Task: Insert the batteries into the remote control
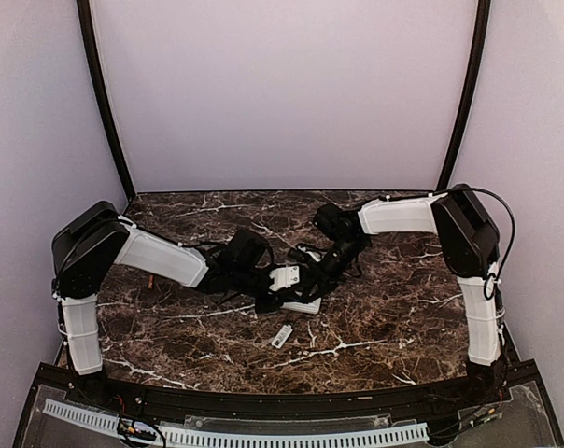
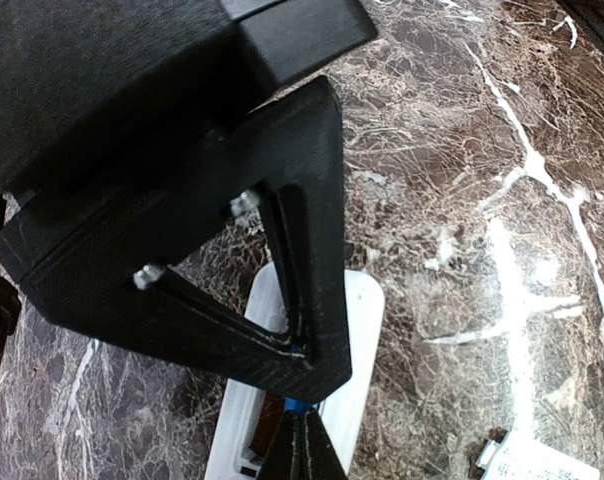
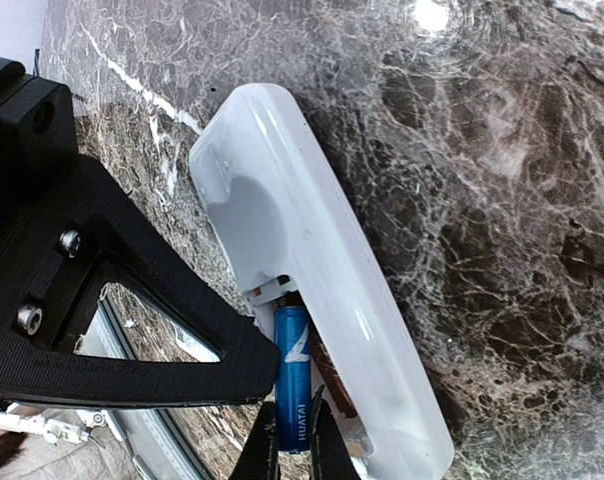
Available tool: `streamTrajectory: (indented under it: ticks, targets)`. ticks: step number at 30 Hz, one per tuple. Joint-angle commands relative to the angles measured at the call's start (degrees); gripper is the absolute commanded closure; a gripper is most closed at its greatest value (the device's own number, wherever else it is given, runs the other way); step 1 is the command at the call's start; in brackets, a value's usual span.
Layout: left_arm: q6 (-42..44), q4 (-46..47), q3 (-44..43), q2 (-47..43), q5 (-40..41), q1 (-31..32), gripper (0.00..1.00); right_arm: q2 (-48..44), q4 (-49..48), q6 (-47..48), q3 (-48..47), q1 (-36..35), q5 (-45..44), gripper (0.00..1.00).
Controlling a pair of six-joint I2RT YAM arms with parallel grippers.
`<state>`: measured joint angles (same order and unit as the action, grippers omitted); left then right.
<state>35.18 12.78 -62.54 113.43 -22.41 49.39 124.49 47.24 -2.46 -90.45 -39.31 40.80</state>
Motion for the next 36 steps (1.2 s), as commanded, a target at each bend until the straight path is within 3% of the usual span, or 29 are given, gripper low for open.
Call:
streamTrajectory:
  ticks: [1,13,36]
  targets:
    - [1.5,-9.5,1.2,2.1,0.3,1.0,0.99,-0.3,-5.3,-0.5,0.8,-0.9,-1.2,0.99]
    - [1.9,-11.0,0.9,2.9,-0.2,-0.4,0.97,-1.4,-3.2,-0.1,0.2,-0.9,-0.7,0.85]
    - [1.2,-12.4,-0.4,2.6,-0.6,-1.0,0.95,-3.4,-0.3,0.0,-2.8,0.1,-1.3,0.82]
